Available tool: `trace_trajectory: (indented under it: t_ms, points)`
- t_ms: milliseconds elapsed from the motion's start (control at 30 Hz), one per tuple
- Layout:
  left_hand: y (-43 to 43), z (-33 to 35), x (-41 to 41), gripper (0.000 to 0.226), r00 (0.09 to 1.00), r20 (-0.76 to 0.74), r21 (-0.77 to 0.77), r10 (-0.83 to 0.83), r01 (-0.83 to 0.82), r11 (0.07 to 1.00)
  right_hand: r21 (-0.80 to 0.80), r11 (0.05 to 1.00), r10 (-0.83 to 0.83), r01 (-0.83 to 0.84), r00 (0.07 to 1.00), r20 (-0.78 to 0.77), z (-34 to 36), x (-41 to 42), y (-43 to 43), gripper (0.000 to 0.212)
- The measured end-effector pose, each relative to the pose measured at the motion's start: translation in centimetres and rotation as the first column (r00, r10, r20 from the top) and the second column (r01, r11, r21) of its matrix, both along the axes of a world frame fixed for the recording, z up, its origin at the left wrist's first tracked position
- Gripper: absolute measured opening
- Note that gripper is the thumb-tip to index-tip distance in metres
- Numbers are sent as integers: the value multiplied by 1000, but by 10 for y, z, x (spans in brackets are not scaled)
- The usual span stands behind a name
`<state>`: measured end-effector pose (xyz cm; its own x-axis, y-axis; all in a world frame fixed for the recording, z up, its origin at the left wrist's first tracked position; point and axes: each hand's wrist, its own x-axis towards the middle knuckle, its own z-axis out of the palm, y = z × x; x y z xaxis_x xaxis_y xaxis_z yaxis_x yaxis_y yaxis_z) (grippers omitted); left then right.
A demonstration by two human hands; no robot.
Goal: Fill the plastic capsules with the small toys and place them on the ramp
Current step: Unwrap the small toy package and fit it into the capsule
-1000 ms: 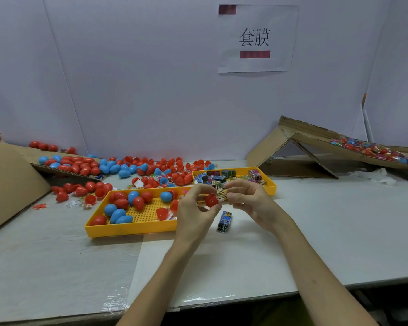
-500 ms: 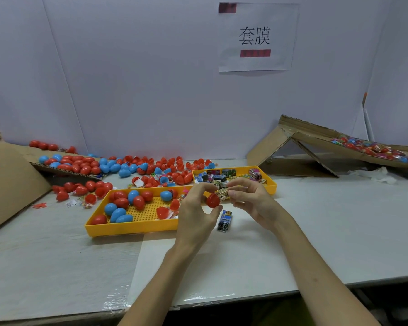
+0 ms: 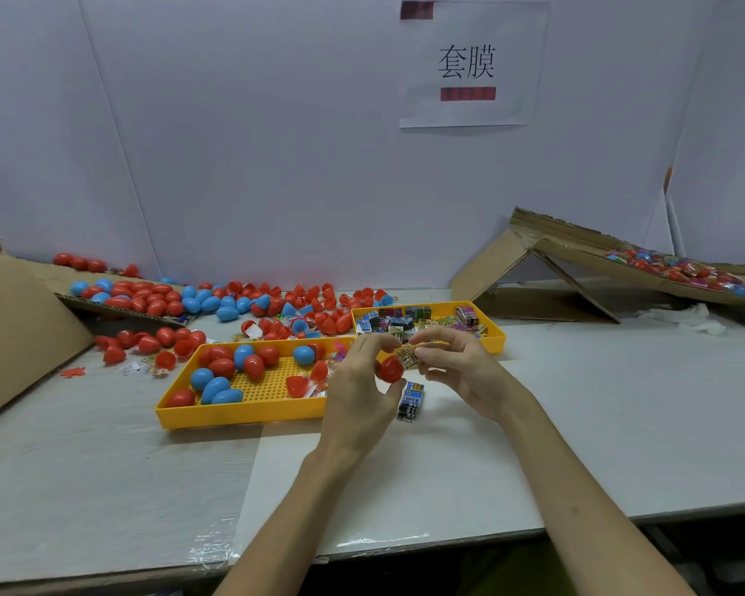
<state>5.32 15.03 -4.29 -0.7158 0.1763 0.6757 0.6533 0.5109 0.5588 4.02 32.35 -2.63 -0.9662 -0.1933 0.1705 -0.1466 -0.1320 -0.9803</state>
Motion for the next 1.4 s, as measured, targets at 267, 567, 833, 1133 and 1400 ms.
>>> trace_trajectory:
  t_ms: [267, 567, 833, 1133, 1400]
  points:
    - [0, 0, 0, 45, 1000, 23, -31, 21, -20, 999, 17, 1000, 10, -10, 1000, -2, -1, -1, 1, 15]
    - [0, -2, -4, 38, 1000, 27, -13, 4, -4, 1000, 61, 998, -5, 5, 1000, -6, -2, -2, 1, 14]
    - [0, -2, -5, 34, 999, 49, 123, -19, 13, 992, 15, 1000, -13, 14, 999, -32, -3, -3, 0, 15]
    - [-2, 1, -7, 34, 972, 202, 324, -118, 48, 945, -25, 997, -76, 77, 997, 18, -4, -7, 1, 14]
    - [-1, 1, -8, 30, 963, 214, 351, -162, 79, 933, 1, 988, -155, 155, 988, 9, -7, -11, 3, 21]
